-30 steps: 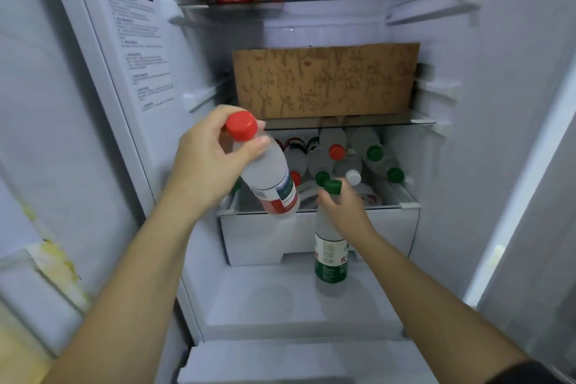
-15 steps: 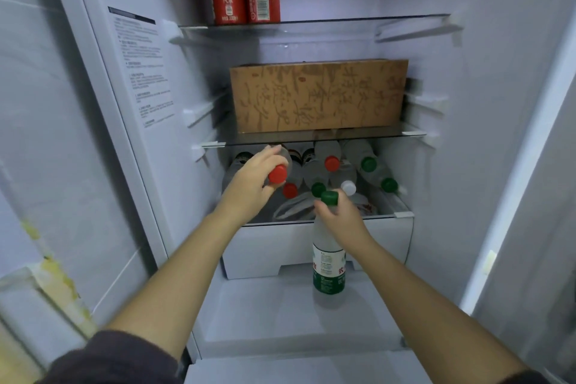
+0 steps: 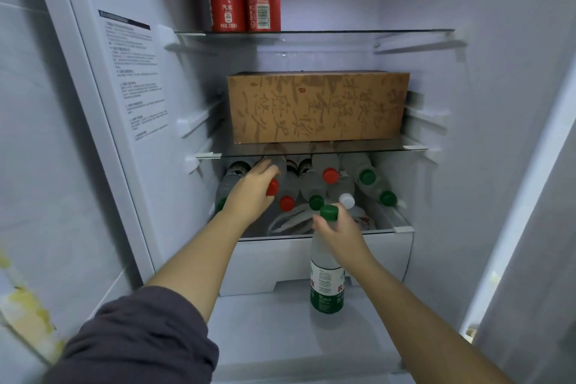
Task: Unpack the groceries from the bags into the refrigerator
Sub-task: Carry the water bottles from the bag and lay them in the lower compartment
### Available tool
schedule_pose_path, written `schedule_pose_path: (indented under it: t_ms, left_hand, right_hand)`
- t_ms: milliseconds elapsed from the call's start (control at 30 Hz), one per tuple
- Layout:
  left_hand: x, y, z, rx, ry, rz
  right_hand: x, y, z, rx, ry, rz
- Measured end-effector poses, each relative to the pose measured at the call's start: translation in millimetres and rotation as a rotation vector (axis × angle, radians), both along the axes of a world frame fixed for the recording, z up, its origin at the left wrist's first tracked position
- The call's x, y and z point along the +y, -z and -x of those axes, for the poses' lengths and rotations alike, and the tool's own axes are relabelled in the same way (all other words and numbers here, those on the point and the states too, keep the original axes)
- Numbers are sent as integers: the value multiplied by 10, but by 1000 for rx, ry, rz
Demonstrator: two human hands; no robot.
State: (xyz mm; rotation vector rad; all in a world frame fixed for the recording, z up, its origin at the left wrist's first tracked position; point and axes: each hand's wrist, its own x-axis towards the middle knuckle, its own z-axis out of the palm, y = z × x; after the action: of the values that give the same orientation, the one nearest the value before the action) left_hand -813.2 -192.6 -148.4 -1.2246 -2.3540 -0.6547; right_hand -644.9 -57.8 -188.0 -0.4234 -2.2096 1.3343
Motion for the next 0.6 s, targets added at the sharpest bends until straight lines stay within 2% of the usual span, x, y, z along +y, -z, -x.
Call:
schedule_pose_path:
  t_ms: [167,367,600]
  left_hand:
    - [65,-81,57,-38,-54,72]
    - [75,-113,127,-71,-92,150]
    - [132,-68,180,-108,-95,118]
  right_hand:
    - [-26,-56,-31,-53,12,-59]
    - [69,-176,-99,-217,91,-385]
    - [82,-403,-264,-459,49,-451]
